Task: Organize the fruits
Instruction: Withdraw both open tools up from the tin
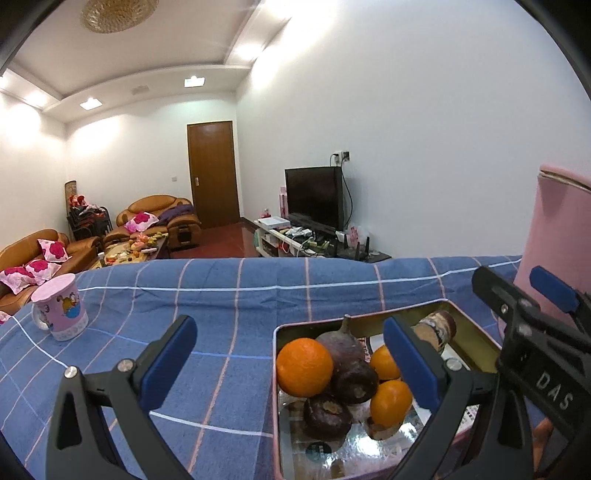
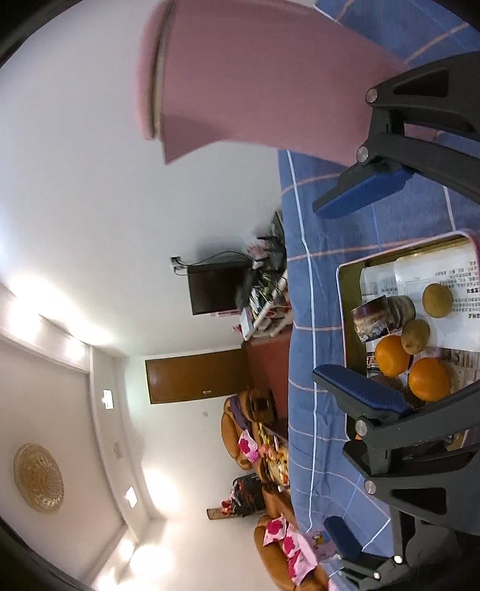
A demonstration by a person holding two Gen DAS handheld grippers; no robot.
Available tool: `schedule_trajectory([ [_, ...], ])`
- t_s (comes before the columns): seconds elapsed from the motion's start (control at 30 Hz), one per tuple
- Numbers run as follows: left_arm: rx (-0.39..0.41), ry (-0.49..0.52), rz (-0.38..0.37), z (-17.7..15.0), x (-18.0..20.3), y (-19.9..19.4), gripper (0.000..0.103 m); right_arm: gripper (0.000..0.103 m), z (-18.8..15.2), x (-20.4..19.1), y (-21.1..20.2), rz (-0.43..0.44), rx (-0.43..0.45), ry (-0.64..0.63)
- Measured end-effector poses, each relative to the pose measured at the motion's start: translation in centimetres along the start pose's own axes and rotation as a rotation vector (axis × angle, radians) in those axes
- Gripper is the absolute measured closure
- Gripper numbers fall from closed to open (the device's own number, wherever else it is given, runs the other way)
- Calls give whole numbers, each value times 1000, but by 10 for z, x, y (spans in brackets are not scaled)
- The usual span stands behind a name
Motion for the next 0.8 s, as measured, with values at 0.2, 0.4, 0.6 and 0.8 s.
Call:
schedule_trajectory([
  [0.2, 28, -6, -2, -5, -2, -15, 0, 20, -6, -3, -24, -11, 32, -6],
  [0.4, 48, -14, -4, -12, -6, -30, 0, 20, -11, -2, -39, -22, 58, -7],
  [0.6, 56, -17, -9, -20, -8, -41, 0, 20, -14, -3, -54, -36, 89, -15],
  [0.8, 59, -24, -8, -23, -10, -44, 0, 20, -17, -2, -60, -46, 98, -10],
])
Point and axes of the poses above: each gripper's, at about its wrist camera, not at the fingertips, and y roughly the way its jaws point, x to its right, z to its top, the point moved 8 cm from there along y, roughly the way its jaws point, and after that the axes turned 12 degrees about -x, right-handed, at the moved point
